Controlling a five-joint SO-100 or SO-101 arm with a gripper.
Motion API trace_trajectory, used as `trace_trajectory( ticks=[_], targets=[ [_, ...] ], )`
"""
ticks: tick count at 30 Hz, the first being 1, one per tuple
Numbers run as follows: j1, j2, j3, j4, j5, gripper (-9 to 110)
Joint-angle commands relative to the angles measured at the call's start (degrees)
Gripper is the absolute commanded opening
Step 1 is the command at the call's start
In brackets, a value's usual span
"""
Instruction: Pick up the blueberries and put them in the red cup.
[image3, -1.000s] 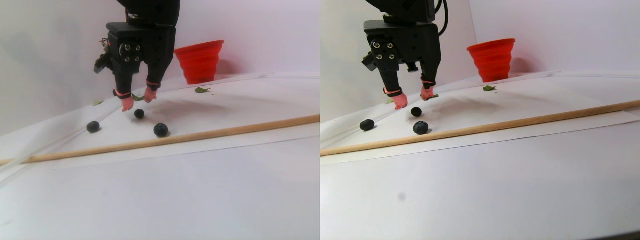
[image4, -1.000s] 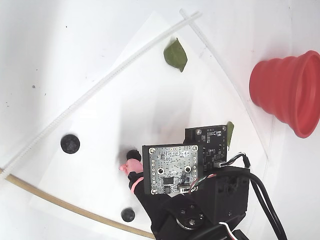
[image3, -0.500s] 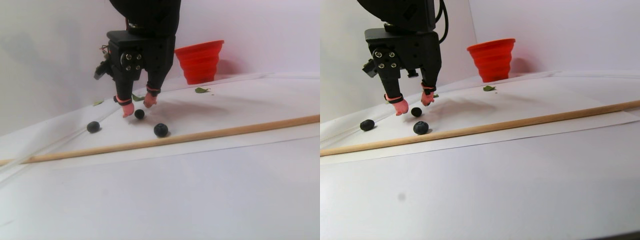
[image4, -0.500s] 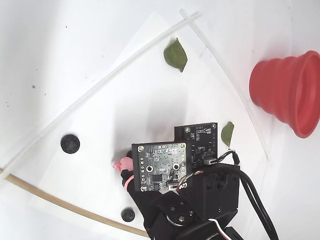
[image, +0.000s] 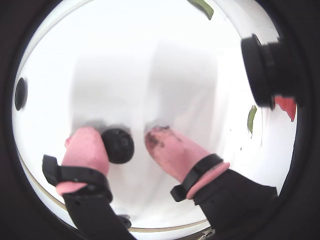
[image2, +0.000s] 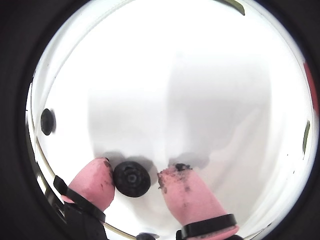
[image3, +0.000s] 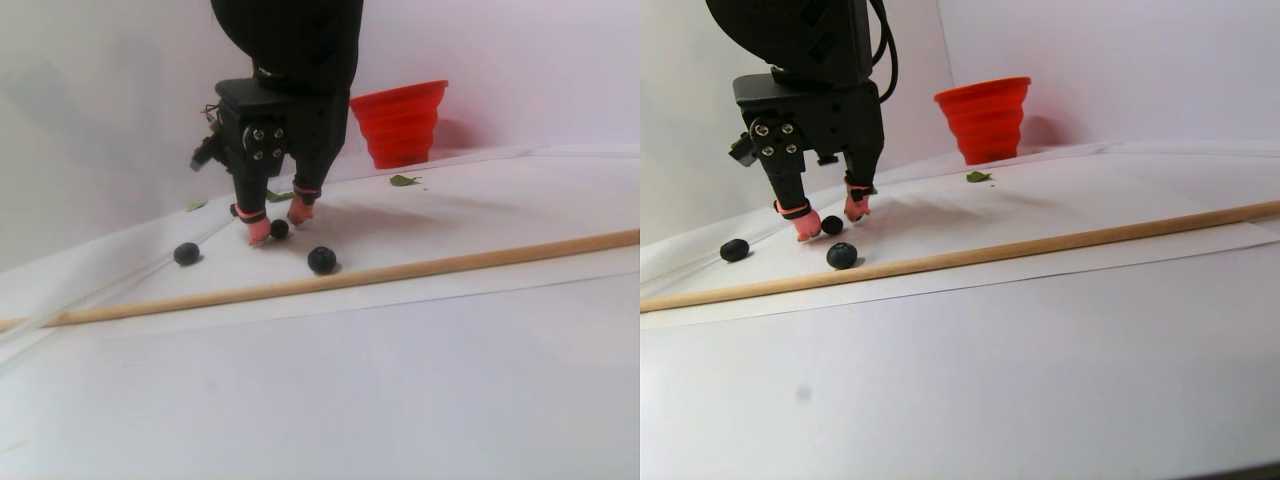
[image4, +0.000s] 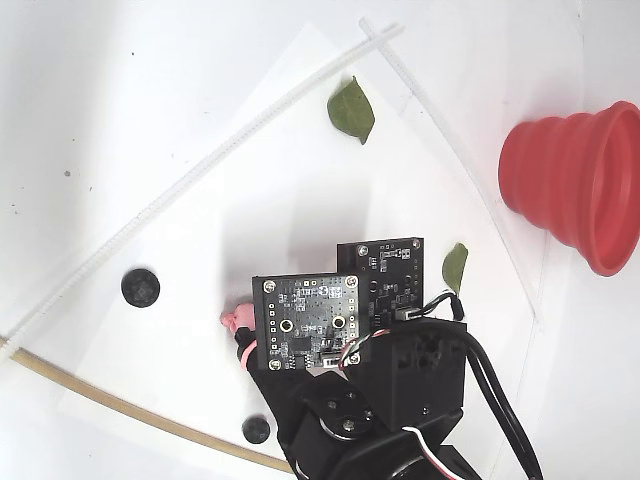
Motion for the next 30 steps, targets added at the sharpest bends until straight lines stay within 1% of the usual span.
trace_trajectory(
  ticks=[1,9,30],
  targets=[
    [-2.4,0.6,-1.9,-1.1,0.5,17],
    [-3.2,0.7,-1.4,-1.1,1.0,17],
    [-2.2,2.7,1.1,0.8,-2.1,16]
  ],
)
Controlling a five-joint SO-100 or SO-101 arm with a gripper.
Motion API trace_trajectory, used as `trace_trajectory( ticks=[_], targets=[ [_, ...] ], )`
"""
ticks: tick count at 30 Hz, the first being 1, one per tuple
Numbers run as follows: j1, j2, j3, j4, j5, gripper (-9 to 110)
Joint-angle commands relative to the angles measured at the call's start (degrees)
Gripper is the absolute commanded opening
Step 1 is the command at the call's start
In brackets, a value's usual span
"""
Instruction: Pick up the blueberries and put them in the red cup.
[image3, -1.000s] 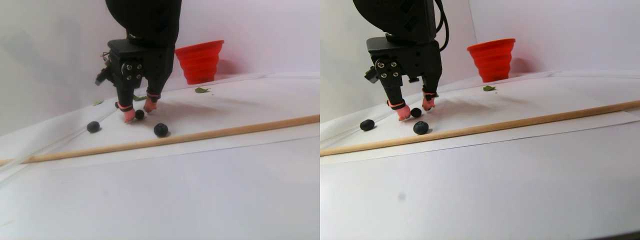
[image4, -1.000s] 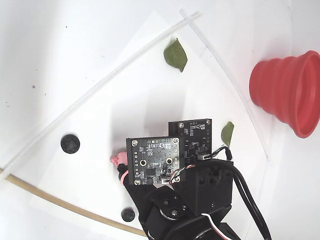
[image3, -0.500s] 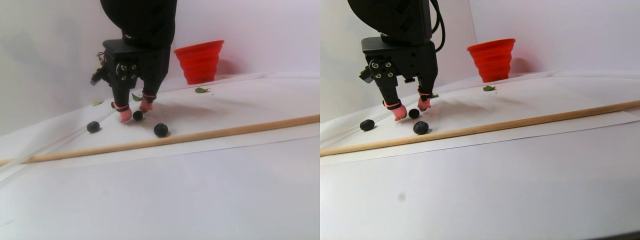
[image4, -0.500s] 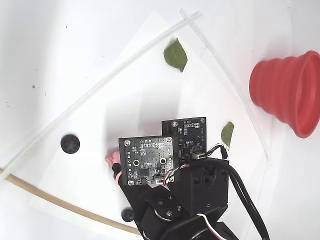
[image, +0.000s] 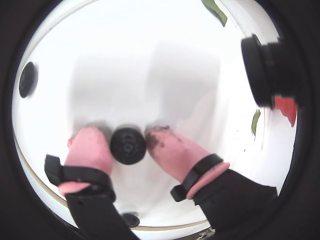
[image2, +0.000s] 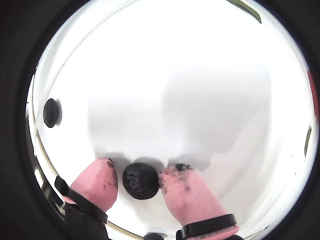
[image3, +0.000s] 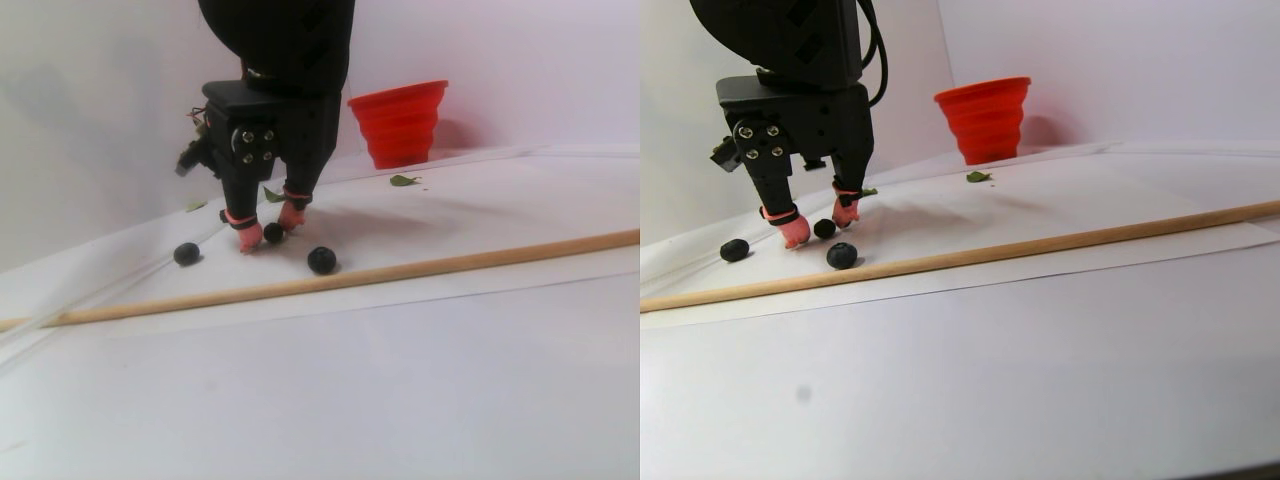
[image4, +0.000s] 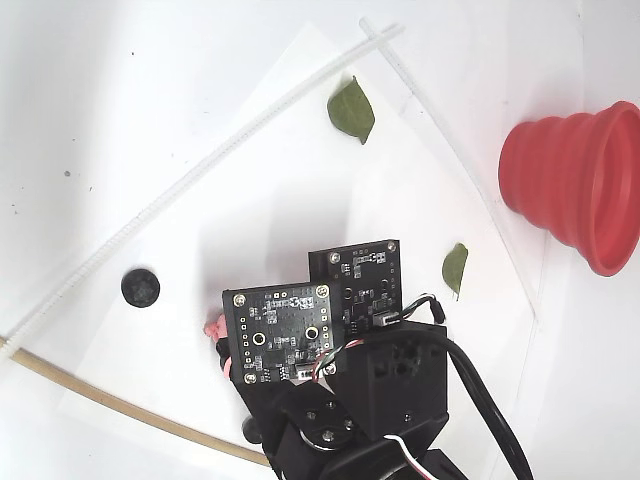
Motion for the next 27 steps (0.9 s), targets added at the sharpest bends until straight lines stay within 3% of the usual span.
trace_trajectory(
  ticks=[1,27],
  targets=[
    [-0.5,2.9,0.2,0.3,-1.1,16],
    [0.1,4.4,-0.2,0.6,-1.5,11]
  ],
)
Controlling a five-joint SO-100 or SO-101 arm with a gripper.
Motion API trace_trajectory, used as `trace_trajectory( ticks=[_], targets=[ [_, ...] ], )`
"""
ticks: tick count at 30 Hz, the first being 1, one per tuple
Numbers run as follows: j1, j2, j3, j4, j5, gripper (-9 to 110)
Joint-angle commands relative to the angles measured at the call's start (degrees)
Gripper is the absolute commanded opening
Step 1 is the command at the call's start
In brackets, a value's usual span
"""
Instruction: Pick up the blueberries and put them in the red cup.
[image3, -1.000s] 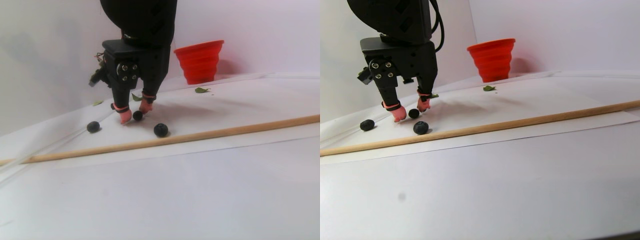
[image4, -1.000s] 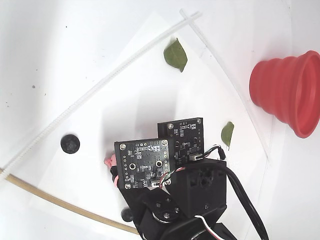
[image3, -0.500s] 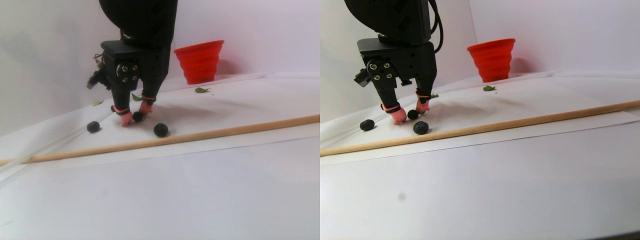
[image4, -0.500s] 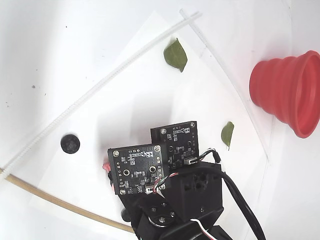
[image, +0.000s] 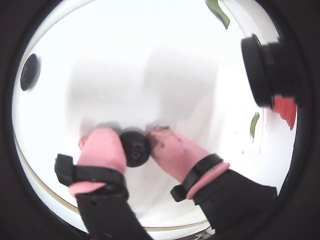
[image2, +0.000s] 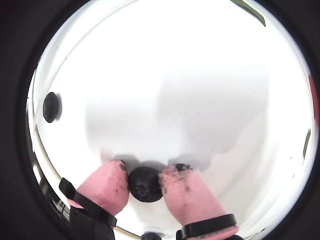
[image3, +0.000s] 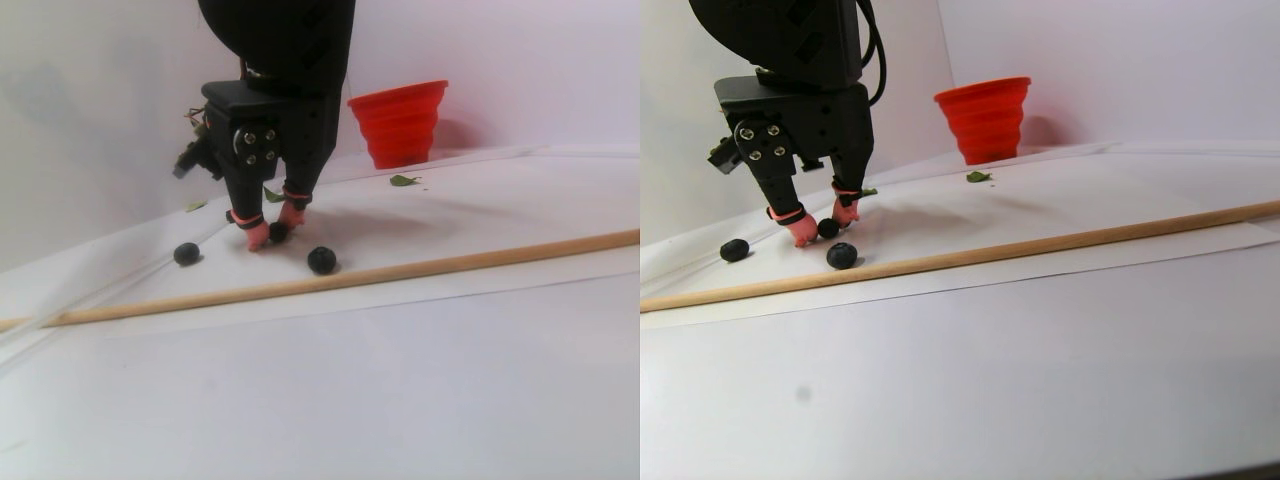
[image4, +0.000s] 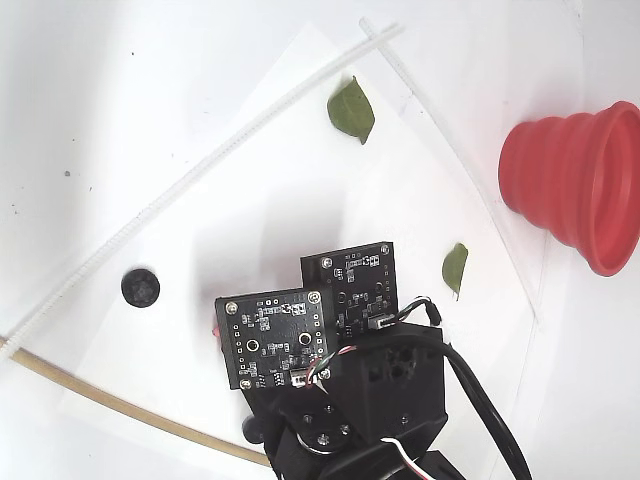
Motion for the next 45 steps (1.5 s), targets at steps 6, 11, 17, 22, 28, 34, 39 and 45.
trace_trajectory(
  ticks=[6,11,17,22,28,34,39,45],
  targets=[
    [0.6,8.0,-2.0,2.8,2.0,11],
    [1.3,9.8,-2.4,3.3,2.7,11],
    [2.6,11.3,-3.4,3.4,3.6,11],
    [3.5,13.2,-4.7,3.5,4.8,12],
    [4.2,14.6,-6.1,3.6,6.2,12],
    [4.7,15.9,-8.3,3.7,7.7,12],
    [4.9,17.0,-10.3,4.0,9.0,12],
    [5.6,17.8,-12.7,4.1,10.5,12]
  ],
)
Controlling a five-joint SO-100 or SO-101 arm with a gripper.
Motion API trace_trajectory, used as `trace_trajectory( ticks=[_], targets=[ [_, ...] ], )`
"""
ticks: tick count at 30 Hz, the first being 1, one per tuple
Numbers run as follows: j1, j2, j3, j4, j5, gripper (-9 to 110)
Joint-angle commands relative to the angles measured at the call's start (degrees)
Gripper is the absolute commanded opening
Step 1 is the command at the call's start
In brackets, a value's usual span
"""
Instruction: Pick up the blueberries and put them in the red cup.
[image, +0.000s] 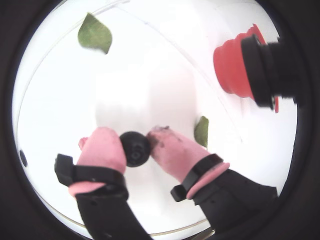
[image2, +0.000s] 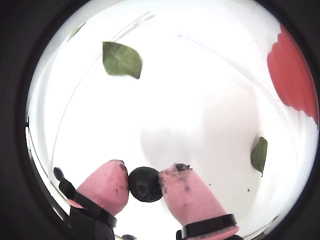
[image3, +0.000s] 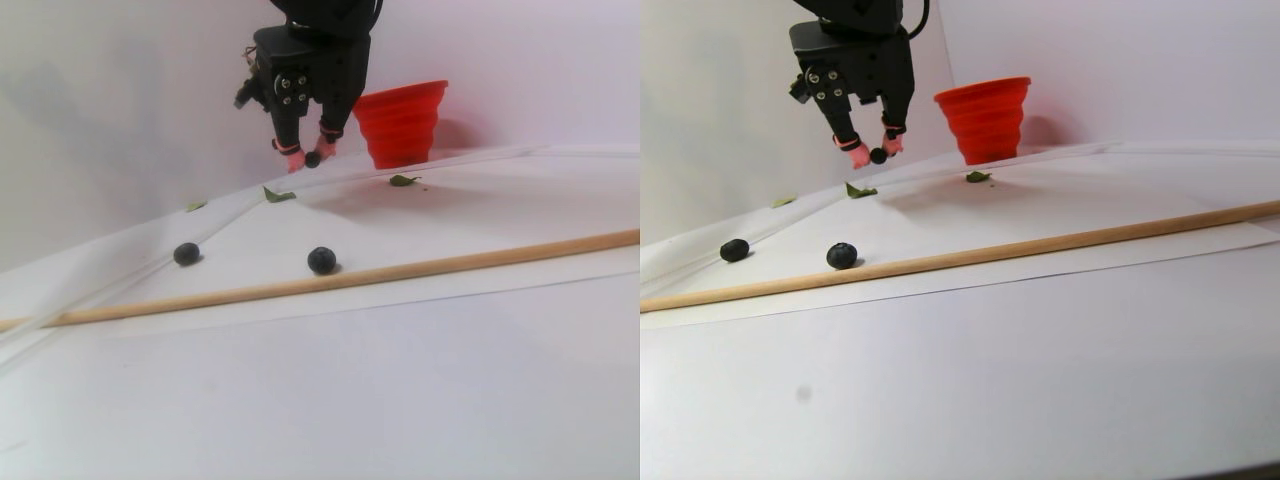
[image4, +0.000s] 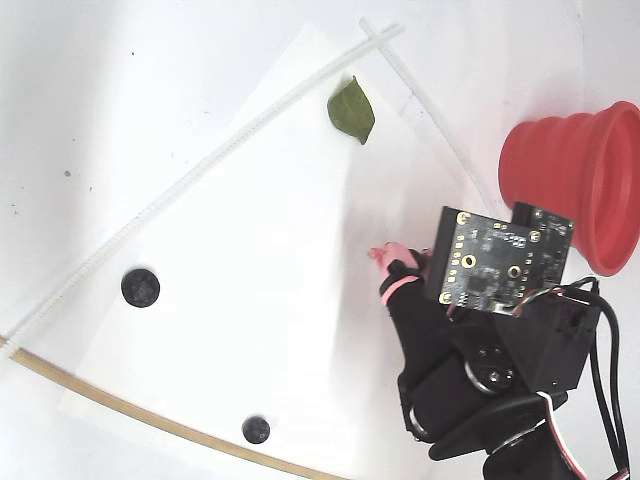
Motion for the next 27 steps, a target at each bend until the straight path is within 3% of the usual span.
trace_trajectory(
  ticks=[1,27],
  targets=[
    [0.4,6.2,-4.7,0.3,0.8,12],
    [3.0,7.6,-13.8,0.4,5.1,12]
  ],
)
